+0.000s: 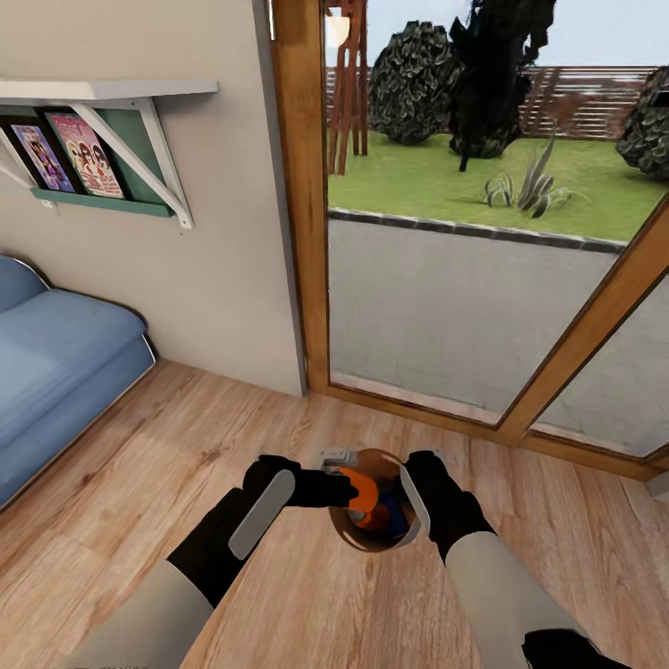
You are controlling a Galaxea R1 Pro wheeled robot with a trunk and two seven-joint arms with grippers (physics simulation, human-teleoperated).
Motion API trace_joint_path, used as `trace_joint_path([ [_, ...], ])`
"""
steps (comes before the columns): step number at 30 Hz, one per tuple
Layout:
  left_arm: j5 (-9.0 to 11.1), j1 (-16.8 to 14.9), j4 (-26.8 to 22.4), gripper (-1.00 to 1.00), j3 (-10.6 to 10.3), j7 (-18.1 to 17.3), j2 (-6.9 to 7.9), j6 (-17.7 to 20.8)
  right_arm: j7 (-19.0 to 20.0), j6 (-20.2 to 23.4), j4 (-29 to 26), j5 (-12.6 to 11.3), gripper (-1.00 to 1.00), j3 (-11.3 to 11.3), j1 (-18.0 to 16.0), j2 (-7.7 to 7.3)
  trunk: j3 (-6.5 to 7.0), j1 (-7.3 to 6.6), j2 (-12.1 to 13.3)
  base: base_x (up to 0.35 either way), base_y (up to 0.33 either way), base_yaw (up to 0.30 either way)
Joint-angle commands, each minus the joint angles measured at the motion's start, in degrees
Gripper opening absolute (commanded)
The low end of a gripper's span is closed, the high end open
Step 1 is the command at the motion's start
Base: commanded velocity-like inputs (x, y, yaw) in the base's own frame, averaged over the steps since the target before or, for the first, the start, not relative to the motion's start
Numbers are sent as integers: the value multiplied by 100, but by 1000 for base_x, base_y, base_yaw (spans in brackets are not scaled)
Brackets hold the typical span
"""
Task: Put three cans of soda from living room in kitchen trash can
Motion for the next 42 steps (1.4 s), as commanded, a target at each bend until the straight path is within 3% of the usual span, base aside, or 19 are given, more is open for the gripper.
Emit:
trace_joint_path([
  [1, 16, 0, 43, -100, -1, 0, -1, -48, 20, -3, -11, -2, -100, -2, -2, 1, 1, 0, 0, 0, 0, 0],
  [9, -3, 0, 530, -100, -20, 0, -75, -475, 20, 5, -52, -33, -100, 0, -2, 1, 1, 0, 0, 0, 0, 0],
  [24, -4, 0, 579, -100, -80, -3, -256, -866, 29, 6, -54, -99, -100, 6, -2, 1, 1, 0, 0, 0, 0, 0],
  [25, -4, 0, 580, 100, -84, -2, -270, -873, 29, 6, -54, -97, -100, 6, -2, 1, 1, 0, 0, 0, 0, 0],
  [42, -4, 0, 677, 100, -128, -133, -293, -1064, 29, 8, -54, -99, -100, 7, -2, 1, 1, 0, 0, 0, 0, 0],
])
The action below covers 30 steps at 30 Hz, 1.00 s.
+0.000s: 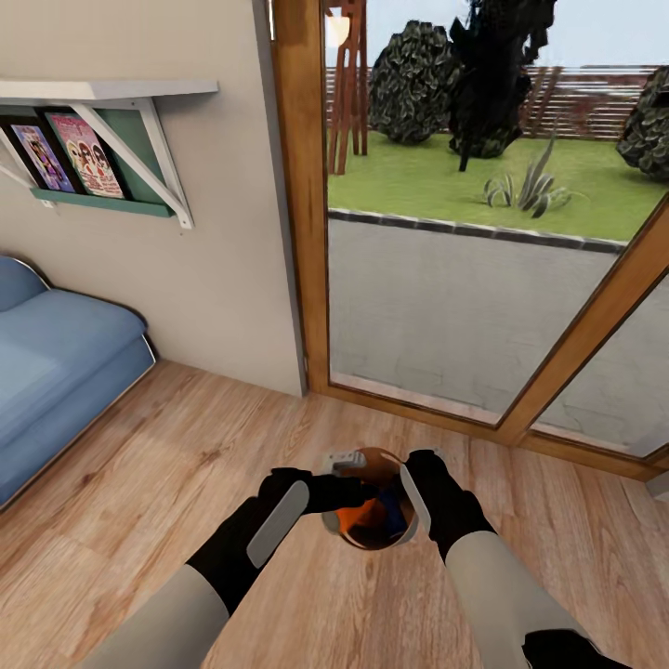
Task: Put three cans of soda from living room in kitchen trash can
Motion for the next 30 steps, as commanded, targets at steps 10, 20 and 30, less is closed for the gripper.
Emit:
trace_joint_path([
  [10, 6, 0, -72, 100, 21, -175, 52, 18, 26, 1, -2, -22, -100, -2, -2, 1, 1, 0, 0, 0, 0, 0],
  [20, -7, 0, -68, 100, 53, -184, 333, 48, 439, 291, -45, -20, -100, -3, 0, 1, 1, 0, 0, 0, 0, 0],
  [30, -1, 0, -48, 100, 70, -185, 1208, 58, 864, 373, -77, -15, -100, -46, 6, 1, 1, 0, 0, 0, 0, 0],
])
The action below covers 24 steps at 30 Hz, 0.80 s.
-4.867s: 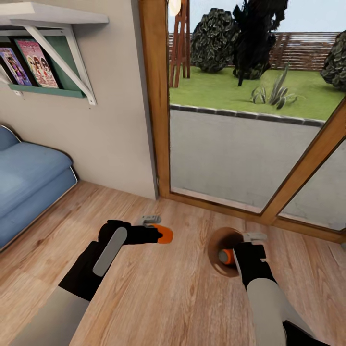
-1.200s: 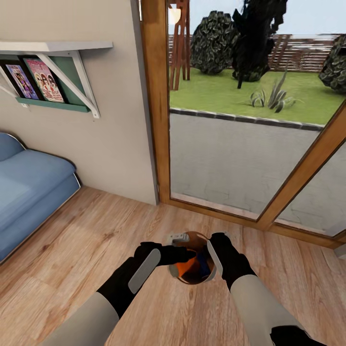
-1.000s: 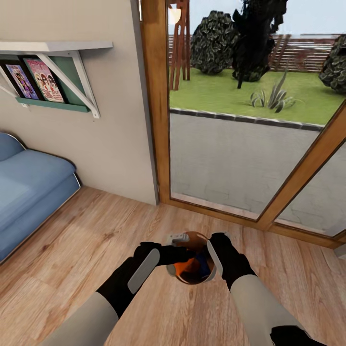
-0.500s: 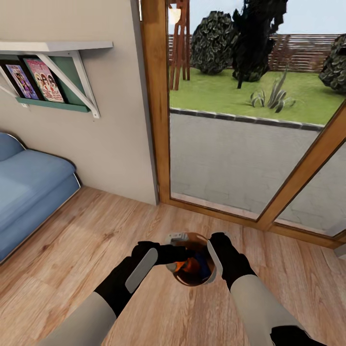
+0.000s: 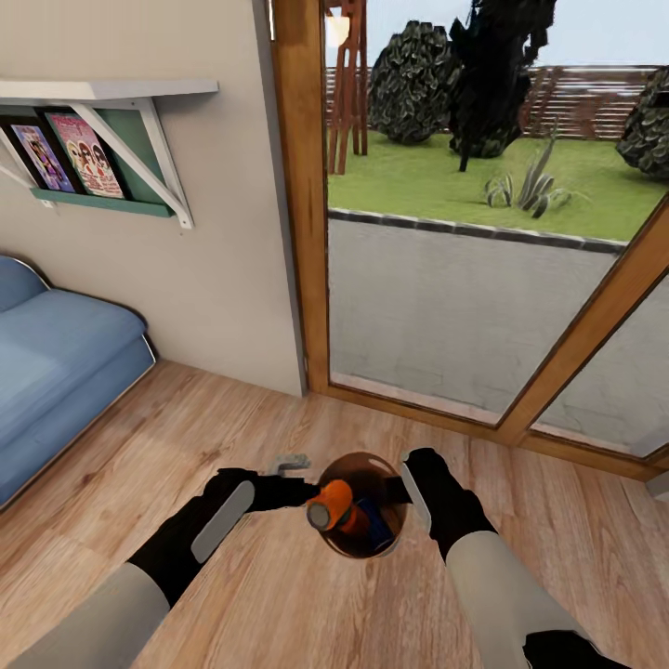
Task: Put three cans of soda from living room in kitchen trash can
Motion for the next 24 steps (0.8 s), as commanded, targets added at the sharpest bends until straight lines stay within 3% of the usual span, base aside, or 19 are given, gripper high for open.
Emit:
trace_joint_path([
  [1, 22, 1, 13, 100, 2, -1, 140, -3, 38, -8, -3, -105, -100, -13, -1, 1, 1, 0, 0, 0, 0, 0],
  [11, 13, 1, 55, 100, 8, 9, 661, -46, 69, -5, -5, -108, -100, -34, -1, -16, 1, 0, 0, 0, 0, 0],
  [16, -1, 1, 134, 100, 12, 27, 796, -63, 140, -6, 1, -111, -100, -46, -1, -34, 1, 0, 0, 0, 0, 0],
  [24, -11, -1, 571, 100, 10, 46, 838, -247, 315, 308, -8, -107, -100, -61, -5, -45, 1, 0, 0, 0, 0, 0],
])
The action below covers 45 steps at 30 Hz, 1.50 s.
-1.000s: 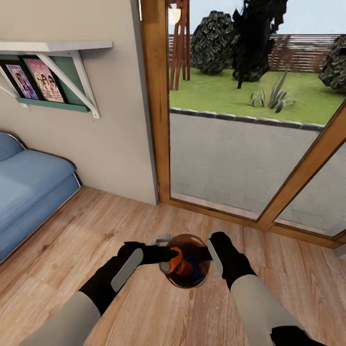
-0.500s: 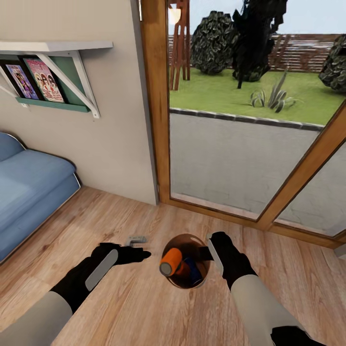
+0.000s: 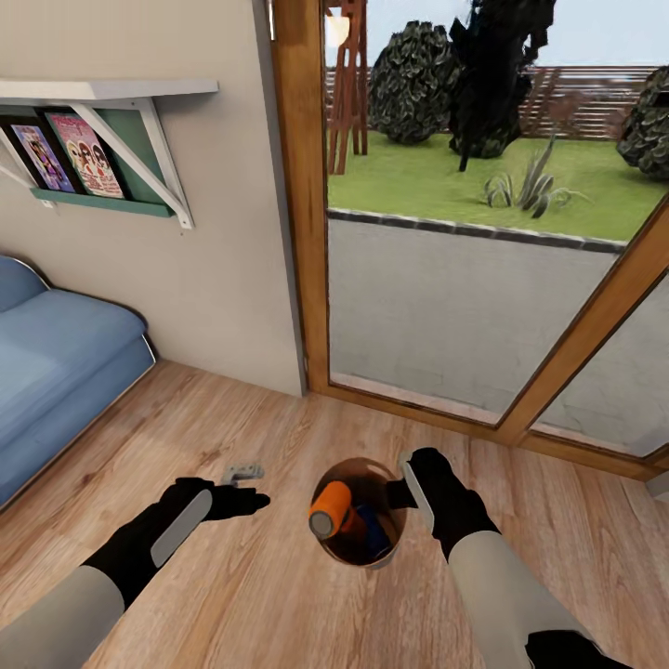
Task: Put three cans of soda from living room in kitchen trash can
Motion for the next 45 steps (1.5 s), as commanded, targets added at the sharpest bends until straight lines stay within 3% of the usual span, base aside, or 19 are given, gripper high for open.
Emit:
trace_joint_path([
  [1, -1, -1, 79, 100, -3, 13, -5, -41, 153, 105, -13, -111, -100, -4, -5, -2, 1, 0, 0, 0, 0, 0],
  [7, -18, 1, 396, 100, -30, 56, -41, -246, 751, 303, -50, -99, -100, 0, -8, -122, 1, 0, 0, 0, 0, 0],
  [15, -22, -10, 1835, 100, -51, 71, -60, -719, 883, 320, -56, -96, -100, -5, -6, -228, 1, 0, 0, 0, 0, 0],
  [23, -29, -8, 2031, 100, -66, 30, -61, -895, 889, 217, -34, -94, -100, -4, 0, -473, 1, 0, 0, 0, 0, 0],
  [27, -30, -8, 2044, 100, -71, 13, -65, -975, 894, -103, 15, -104, -100, -5, 1, -577, 1, 0, 0, 0, 0, 0],
  [35, -30, -8, 2053, 100, -73, 7, -70, -1075, 930, -324, 62, -118, -100, 0, 15, -818, 1, 0, 0, 0, 0, 0],
  [40, -30, -8, 2054, 100, -73, 3, -70, -1191, 1180, -600, 325, -119, -100, -3, 17, -971, 1, 0, 0, 0, 0, 0],
  [44, -31, -8, 2054, 100, -73, -1, -66, -1233, 1395, -927, 763, -122, -100, -50, 18, -1184, 1, 0, 0, 0, 0, 0],
  [45, -31, -8, 2054, 100, -73, -4, -64, -1241, 1523, -988, 861, -121, -100, -157, 18, -1270, 1, 0, 0, 0, 0, 0],
])
